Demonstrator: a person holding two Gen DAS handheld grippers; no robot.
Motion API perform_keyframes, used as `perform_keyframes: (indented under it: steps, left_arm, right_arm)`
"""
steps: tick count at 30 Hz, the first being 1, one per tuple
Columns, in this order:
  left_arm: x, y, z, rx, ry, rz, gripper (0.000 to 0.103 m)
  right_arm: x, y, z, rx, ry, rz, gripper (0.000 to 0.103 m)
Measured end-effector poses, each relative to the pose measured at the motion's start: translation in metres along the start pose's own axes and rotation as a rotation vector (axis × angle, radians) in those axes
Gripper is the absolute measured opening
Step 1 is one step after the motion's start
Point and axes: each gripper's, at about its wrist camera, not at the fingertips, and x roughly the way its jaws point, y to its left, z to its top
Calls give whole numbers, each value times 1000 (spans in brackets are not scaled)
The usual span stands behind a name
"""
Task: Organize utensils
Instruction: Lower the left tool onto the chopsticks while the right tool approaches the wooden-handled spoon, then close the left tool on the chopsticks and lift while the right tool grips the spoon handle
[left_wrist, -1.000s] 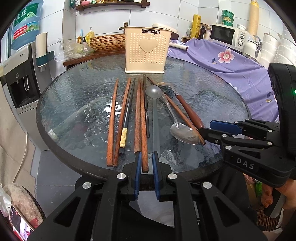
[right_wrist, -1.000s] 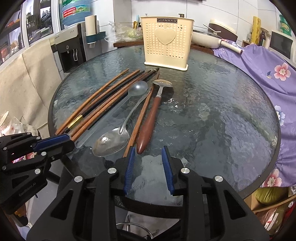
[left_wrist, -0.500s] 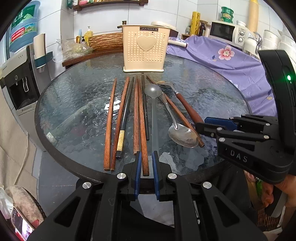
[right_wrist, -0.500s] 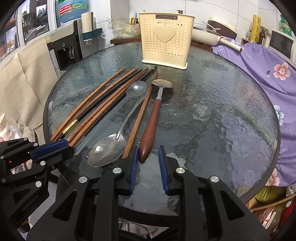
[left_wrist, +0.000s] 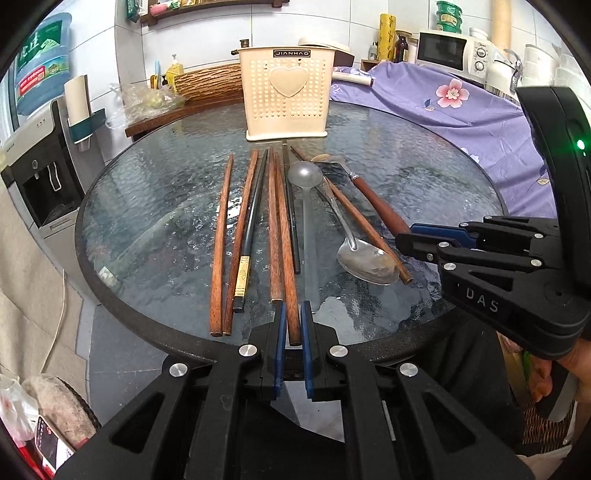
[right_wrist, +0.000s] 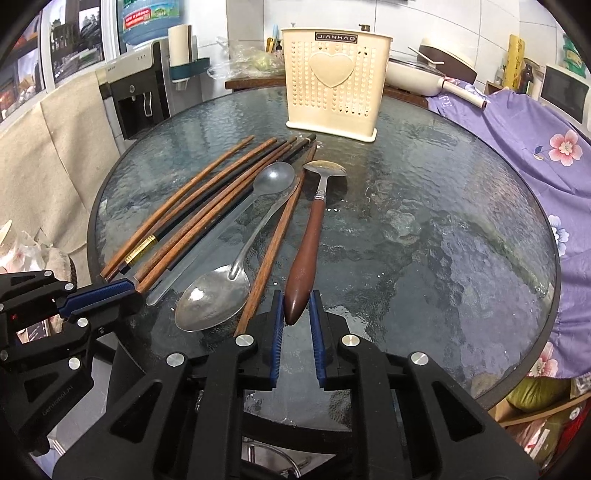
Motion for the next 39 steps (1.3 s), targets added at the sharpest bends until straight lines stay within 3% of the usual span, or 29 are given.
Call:
perform_keyframes:
  steps: [15, 39]
  left_arm:
    - [-12, 1, -1, -32, -58, -29, 7]
    - [-48, 9, 28, -38, -214, -13, 7]
  right_arm:
    - [-15, -4, -6, -12, -76, -4, 15]
    - [-51, -9, 23, -71, -231, -49, 14]
